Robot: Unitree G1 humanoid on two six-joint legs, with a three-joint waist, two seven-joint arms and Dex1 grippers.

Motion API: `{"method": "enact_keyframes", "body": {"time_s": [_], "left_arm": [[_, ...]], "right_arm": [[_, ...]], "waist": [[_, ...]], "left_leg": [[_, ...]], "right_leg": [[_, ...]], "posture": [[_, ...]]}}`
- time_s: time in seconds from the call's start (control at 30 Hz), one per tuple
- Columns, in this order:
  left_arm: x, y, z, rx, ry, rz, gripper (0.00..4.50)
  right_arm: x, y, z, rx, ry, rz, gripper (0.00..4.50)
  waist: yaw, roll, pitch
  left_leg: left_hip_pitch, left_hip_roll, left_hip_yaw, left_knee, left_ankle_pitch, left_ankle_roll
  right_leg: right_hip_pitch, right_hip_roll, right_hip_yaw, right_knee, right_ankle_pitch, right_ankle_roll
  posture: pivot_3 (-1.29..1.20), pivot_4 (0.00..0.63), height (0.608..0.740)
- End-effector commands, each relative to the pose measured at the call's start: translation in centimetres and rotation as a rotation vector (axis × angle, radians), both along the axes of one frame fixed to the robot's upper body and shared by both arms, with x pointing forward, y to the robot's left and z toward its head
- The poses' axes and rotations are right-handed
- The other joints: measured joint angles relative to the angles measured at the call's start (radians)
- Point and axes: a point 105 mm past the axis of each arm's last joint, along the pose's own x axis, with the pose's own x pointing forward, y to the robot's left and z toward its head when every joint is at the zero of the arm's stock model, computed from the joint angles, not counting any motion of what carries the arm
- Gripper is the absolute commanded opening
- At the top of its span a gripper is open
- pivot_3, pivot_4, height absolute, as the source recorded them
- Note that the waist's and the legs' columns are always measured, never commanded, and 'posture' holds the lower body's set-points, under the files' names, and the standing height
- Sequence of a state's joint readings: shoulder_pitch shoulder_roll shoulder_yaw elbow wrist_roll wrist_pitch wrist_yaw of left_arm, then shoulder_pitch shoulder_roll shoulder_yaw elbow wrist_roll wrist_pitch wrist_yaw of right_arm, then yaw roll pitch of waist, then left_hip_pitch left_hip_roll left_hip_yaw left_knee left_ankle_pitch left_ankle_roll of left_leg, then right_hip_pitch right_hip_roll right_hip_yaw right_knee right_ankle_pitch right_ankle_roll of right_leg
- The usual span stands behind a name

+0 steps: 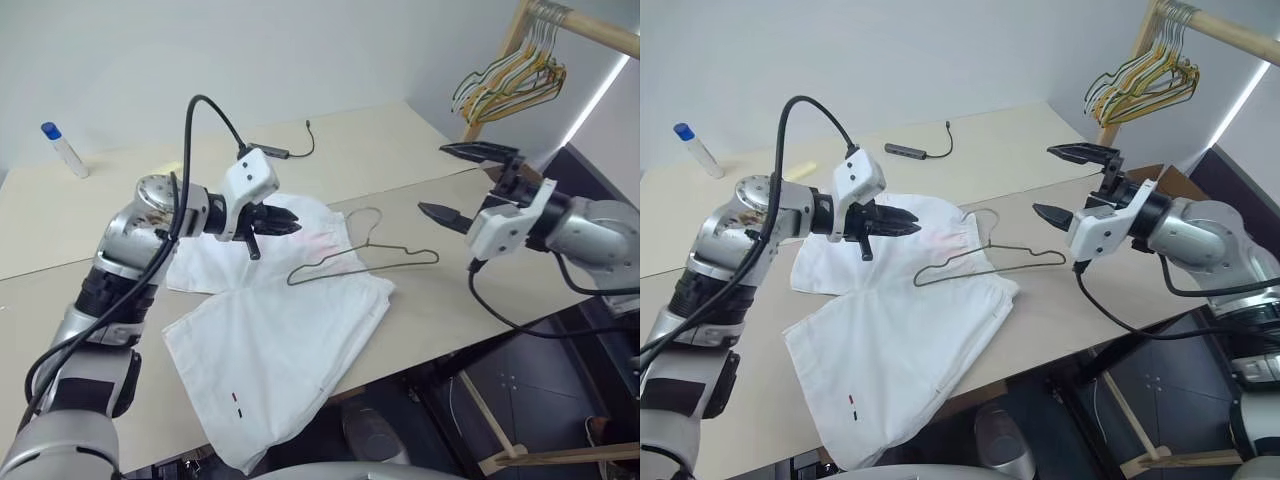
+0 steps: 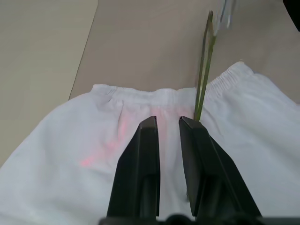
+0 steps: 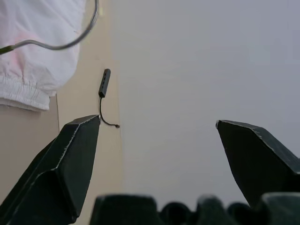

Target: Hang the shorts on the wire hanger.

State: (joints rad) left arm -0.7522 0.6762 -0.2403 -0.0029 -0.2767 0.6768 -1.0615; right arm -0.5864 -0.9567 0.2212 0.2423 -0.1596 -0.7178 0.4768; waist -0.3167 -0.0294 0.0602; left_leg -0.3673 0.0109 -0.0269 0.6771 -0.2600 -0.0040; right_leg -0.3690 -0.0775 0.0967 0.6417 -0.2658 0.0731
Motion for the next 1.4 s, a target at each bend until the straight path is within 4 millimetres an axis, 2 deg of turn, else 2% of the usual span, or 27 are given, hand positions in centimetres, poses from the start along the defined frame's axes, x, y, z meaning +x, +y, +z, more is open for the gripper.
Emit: {"method": "enact_keyframes", "body": {"time_s": [0.03,0.17,0.23,0.33,0.43,0.53,0.67,0.8,0.93,1.1,1.2,1.37,1.4], "left_arm": [[-0.3,0.0,1.1,-0.019,-0.046,0.005,0.80],[-0.4,0.3,1.1,-0.028,-0.048,0.030,0.80],[-0.7,0.4,1.0,-0.027,-0.047,0.032,0.80],[-1.5,0.4,0.8,-0.030,-0.040,0.031,0.80],[-2.3,0.7,0.7,-0.042,-0.025,0.040,0.80],[-3.5,1.2,0.3,-0.054,-0.005,0.038,0.80],[-5.0,1.3,0.0,-0.063,0.009,0.026,0.80],[-5.8,1.1,0.2,-0.078,0.013,0.023,0.80],[-6.1,1.0,0.4,-0.076,0.011,0.022,0.80],[-6.3,0.9,0.6,-0.080,0.000,0.020,0.80],[-6.5,0.9,0.8,-0.085,-0.006,0.020,0.80],[-6.3,1.1,0.9,-0.082,-0.020,0.022,0.80],[-6.2,1.1,1.0,-0.081,-0.026,0.020,0.80]], "right_arm": [[0.7,-1.2,-0.9,-0.014,0.086,-0.073,4.45],[0.7,-2.2,-2.5,0.022,0.242,-0.121,4.45],[0.4,-2.6,-3.9,-0.022,0.295,-0.124,4.45],[-0.6,-3.0,-5.4,-0.076,0.369,-0.113,4.45],[-1.5,-3.7,-6.0,-0.108,0.391,-0.122,4.45],[-2.5,-5.1,-7.7,-0.230,0.401,-0.145,4.45],[-3.8,-6.4,-10.1,-0.383,0.428,-0.138,4.45],[-3.5,-5.9,-11.9,-0.411,0.442,-0.124,4.45],[-1.8,-5.2,-13.6,-0.436,0.425,-0.154,4.45],[-0.6,-5.5,-15.2,-0.507,0.385,-0.209,4.45],[-0.1,-5.7,-15.6,-0.518,0.354,-0.236,3.87],[0.2,-5.0,-15.3,-0.478,0.325,-0.225,2.16],[0.2,-4.9,-15.2,-0.467,0.322,-0.220,2.02]], "waist": [[0.003,0.000,0.000],[0.020,0.000,0.000],[0.027,0.000,0.000],[0.035,0.001,-0.001],[0.045,0.001,-0.001],[0.054,0.001,-0.001],[0.066,0.001,0.002],[0.075,0.001,0.008],[0.081,0.004,0.018],[0.089,0.003,0.020],[0.093,0.001,0.020],[0.095,0.001,0.020],[0.095,0.001,0.020]], "left_leg": [[-0.001,0.000,0.000,0.000,0.000,0.000],[-0.002,0.000,0.000,0.001,0.000,0.000],[-0.002,0.000,0.000,0.001,0.000,0.001],[-0.001,0.000,0.000,0.001,0.000,0.000],[-0.002,0.000,0.000,0.001,0.000,0.000],[-0.001,0.000,0.001,0.001,0.000,0.000],[-0.001,0.000,0.001,0.001,-0.001,0.000],[0.000,0.000,0.003,0.001,-0.001,0.000],[0.001,0.000,0.003,0.001,-0.001,0.001],[0.000,0.000,0.003,0.001,-0.001,0.001],[0.001,0.000,0.003,0.001,-0.001,0.001],[0.004,0.000,0.003,0.001,-0.001,0.001],[0.004,0.000,0.003,0.001,-0.001,0.001]], "right_leg": [[-0.001,0.000,0.000,0.000,0.000,0.000],[-0.001,-0.002,0.000,0.000,0.000,0.000],[-0.001,-0.001,0.000,0.000,0.000,0.000],[-0.001,-0.001,0.000,0.000,0.000,0.000],[-0.001,-0.001,0.000,0.000,0.000,0.000],[-0.002,-0.001,0.000,0.000,0.000,0.000],[-0.001,0.000,0.000,-0.001,0.000,0.000],[-0.001,0.001,0.002,-0.001,0.000,0.000],[0.000,0.002,0.002,-0.001,0.000,0.000],[0.000,0.002,0.002,-0.001,0.000,0.000],[0.001,0.001,0.002,-0.001,0.000,-0.001],[0.003,0.002,0.002,-0.001,0.000,-0.001],[0.003,0.002,0.002,-0.001,0.000,-0.001]], "posture": [[-0.21,0.000,0.740],[-0.20,0.000,0.740],[-0.19,0.000,0.740],[-0.18,0.000,0.740],[-0.18,0.000,0.740],[-0.19,0.000,0.740],[-0.18,0.048,0.740],[-0.18,0.073,0.740],[-0.16,0.094,0.740],[-0.15,0.093,0.740],[-0.14,0.088,0.740],[-0.14,0.060,0.740],[-0.14,0.055,0.740]]}}
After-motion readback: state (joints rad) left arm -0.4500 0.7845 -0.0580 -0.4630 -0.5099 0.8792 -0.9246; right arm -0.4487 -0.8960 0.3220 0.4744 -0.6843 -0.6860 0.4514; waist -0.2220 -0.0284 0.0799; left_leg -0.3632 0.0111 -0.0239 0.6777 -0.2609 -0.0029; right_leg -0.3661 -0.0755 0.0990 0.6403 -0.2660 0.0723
